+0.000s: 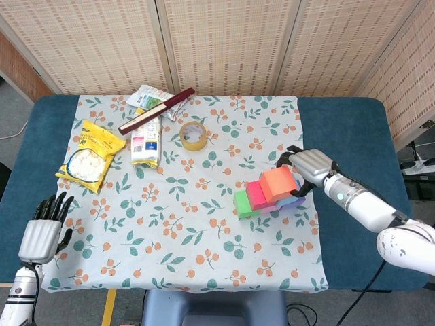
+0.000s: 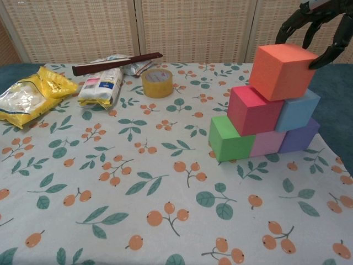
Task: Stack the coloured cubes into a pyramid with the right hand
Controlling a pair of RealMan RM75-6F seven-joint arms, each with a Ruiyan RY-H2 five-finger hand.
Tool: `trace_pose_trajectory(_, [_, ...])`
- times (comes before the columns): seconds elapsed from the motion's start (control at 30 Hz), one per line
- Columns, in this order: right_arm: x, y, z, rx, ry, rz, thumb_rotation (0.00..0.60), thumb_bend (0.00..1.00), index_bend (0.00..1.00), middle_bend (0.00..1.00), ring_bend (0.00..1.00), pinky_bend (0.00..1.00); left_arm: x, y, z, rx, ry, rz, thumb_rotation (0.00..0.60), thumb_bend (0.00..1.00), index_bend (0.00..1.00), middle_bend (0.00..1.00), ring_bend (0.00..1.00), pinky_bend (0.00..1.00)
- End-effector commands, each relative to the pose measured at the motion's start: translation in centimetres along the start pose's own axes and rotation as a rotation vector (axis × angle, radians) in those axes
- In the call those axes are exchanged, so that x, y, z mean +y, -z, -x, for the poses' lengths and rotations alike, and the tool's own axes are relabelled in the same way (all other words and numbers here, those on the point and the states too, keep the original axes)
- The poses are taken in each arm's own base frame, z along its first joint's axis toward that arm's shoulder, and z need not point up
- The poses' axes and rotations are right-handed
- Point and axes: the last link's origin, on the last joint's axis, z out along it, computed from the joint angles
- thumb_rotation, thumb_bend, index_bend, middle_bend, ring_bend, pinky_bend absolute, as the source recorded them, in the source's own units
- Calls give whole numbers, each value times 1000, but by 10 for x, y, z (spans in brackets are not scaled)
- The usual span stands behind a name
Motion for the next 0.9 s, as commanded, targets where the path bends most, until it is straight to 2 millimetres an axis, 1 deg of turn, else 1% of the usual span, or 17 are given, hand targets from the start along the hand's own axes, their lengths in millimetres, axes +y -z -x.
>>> trace_pose_trajectory(0.03, [-1,-2,1,0,3,-1,600,256,670,163,10,212,0,0,0,1,0,1,600,435,0,0,0,150])
trace_pose_trajectory(0.17, [-1,-3,2,2,14,3,600,256,630,160,10,212,0,0,0,0,-1,0,600,435,0,0,0,149])
trace_pose_trajectory(0.27, [-1,-4,4,8,20,5,600,256,554,153,10,212,1,0,1,-3,-3,1,600,434,0,0,0,150])
trace_pose_trajectory(0.37, [1,-4,5,4,26,12,600,255,430,117,8,212,1,0,1,-3,-3,0,600,435,0,0,0,150])
trace_pose_trajectory(0.43, [1,-4,4,3,19,17,600,255,281,74,2,212,0,0,1,-4,-4,-4,600,436,0,0,0,150])
trace_pose_trajectory(0.47, [1,-4,4,2,14,18,600,255,233,60,0,212,0,0,1,-4,-4,-5,600,435,0,0,0,150])
trace_pose_trajectory(0.5, [1,-4,4,3,7,18,600,255,155,36,0,212,-1,0,1,-5,-4,-7,600,436,0,0,0,150])
trace_pose_trajectory(0.53, [0,-4,3,4,3,18,600,255,101,20,0,212,-1,0,1,-6,-4,-7,600,436,0,0,0,150])
trace_pose_trajectory(0.6, [0,-4,3,2,0,18,600,255,39,4,0,212,0,0,1,-7,-5,-7,600,436,0,0,0,150])
trace_pose_trajectory(0.7, [0,-3,3,-3,-5,19,600,255,0,0,0,212,0,0,1,-6,-5,-6,600,436,0,0,0,150])
trace_pose_trajectory(0.9, [1,2,0,-1,-24,21,600,255,0,0,0,209,0,0,0,-4,-5,-8,600,437,0,0,0,150])
